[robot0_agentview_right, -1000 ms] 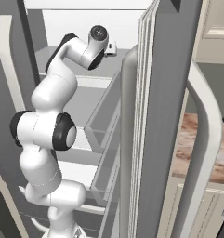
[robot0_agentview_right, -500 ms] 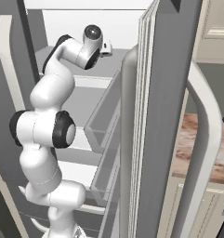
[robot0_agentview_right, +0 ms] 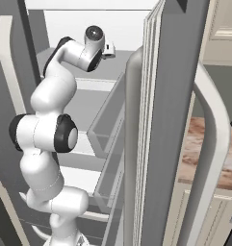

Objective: Retrieve the sausage and cheese from the fridge and place them on the cutting board on the counter.

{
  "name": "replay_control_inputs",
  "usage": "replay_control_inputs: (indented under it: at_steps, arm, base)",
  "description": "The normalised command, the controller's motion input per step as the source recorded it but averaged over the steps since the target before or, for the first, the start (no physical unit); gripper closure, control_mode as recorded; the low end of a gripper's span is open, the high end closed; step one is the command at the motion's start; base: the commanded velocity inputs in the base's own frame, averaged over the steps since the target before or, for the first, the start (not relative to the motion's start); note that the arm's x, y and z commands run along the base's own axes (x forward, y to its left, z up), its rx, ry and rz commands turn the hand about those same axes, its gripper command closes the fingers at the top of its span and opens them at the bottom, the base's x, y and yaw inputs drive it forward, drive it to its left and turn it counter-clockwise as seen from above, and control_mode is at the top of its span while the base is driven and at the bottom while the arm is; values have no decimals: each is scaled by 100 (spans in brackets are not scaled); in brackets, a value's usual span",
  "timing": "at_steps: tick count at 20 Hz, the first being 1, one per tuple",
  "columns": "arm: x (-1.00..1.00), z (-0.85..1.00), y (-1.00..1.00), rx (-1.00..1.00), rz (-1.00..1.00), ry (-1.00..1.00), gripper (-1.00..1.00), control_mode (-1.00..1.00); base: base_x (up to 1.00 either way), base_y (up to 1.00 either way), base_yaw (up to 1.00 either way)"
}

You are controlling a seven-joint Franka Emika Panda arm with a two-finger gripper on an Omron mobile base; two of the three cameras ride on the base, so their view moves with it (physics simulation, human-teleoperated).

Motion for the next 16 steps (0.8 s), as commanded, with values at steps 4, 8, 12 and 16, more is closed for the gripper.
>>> replay_control_inputs:
  at_steps: [4,8,12,16]
  arm:
    - [-6,-14,4,0,0,0,-100,-100]
    - [-19,-23,12,0,0,0,-100,-100]
    - [-16,-26,10,0,0,0,-100,-100]
    - [0,-25,11,0,0,0,-100,-100]
  base:
    - [0,0,0]
    - [0,0,0]
    - [0,0,0]
    - [0,0,0]
